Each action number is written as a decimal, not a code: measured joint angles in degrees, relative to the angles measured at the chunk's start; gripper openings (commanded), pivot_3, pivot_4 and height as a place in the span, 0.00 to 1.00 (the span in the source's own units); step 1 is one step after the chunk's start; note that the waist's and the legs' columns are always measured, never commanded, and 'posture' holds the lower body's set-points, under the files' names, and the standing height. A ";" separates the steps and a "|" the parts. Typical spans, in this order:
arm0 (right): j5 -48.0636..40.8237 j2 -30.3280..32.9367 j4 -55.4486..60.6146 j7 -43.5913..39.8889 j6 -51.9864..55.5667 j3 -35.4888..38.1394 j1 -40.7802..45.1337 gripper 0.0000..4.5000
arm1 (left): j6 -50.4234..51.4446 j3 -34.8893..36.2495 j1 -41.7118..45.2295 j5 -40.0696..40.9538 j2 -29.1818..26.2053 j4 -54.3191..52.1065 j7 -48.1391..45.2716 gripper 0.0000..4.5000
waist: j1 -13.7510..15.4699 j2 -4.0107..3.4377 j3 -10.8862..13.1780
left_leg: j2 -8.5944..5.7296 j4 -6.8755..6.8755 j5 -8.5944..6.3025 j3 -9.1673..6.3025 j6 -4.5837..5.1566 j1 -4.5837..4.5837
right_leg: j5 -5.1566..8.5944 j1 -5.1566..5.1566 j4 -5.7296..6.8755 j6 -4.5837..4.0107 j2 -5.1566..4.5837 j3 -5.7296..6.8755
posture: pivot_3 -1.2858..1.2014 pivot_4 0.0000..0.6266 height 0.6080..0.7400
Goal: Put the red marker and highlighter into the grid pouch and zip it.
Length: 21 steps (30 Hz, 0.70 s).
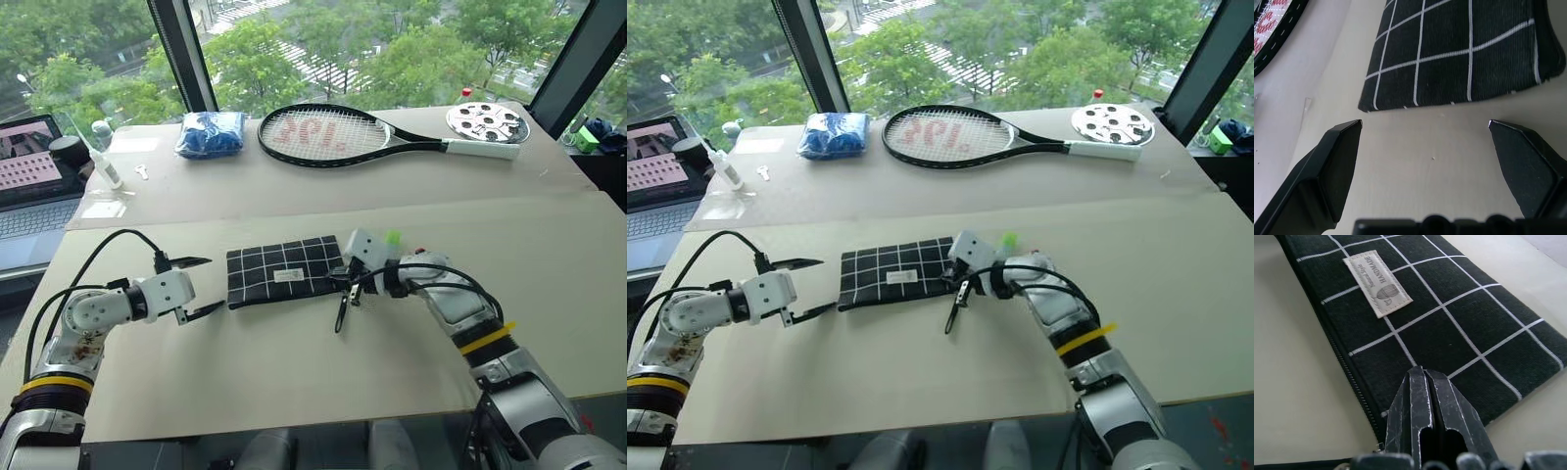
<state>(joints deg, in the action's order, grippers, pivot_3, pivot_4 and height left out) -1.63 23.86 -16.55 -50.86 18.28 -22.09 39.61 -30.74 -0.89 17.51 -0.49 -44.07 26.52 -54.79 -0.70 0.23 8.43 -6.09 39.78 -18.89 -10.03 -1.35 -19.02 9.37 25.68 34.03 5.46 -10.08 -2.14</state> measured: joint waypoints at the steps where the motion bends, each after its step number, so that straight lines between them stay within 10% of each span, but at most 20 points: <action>1: 0.99 -0.18 -0.71 0.31 -0.83 -0.24 0.32 0.01 | -0.43 -0.32 0.18 0.03 0.54 0.09 -0.01 1.00 | 0.01 -0.01 -0.02 | 0.00 0.00 0.00 0.00 0.00 0.04 | 0.00 -0.05 0.00 0.00 0.00 0.00 | 0.52 0.24 1.00; 11: 3.63 -1.96 -3.33 1.44 -3.12 -0.12 0.97 0.01 | -3.25 -4.64 3.71 0.44 4.96 1.59 -2.32 1.00 | -0.12 0.00 -0.05 | 0.03 -0.07 -0.05 0.10 0.08 0.66 | 0.01 -0.62 -0.03 0.01 0.00 -0.01 | 0.52 0.24 1.00; 21: 3.80 -2.19 -3.13 1.73 -3.13 0.29 0.56 0.00 | -6.35 -7.33 4.64 0.77 5.94 4.19 -4.95 0.25 | -0.11 0.00 -0.05 | 0.04 -0.07 -0.05 0.11 0.08 0.67 | 0.00 -0.60 -0.04 0.01 0.00 -0.01 | 0.52 0.24 1.00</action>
<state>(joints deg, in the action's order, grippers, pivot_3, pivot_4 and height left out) 2.17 21.67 -19.67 -49.12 15.14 -21.80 40.17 -37.09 -8.22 22.15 0.29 -38.13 30.71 -59.74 -0.81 0.23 8.38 -6.05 39.71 -18.93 -9.92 -1.28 -18.35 9.37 25.08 34.00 5.48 -10.08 -2.15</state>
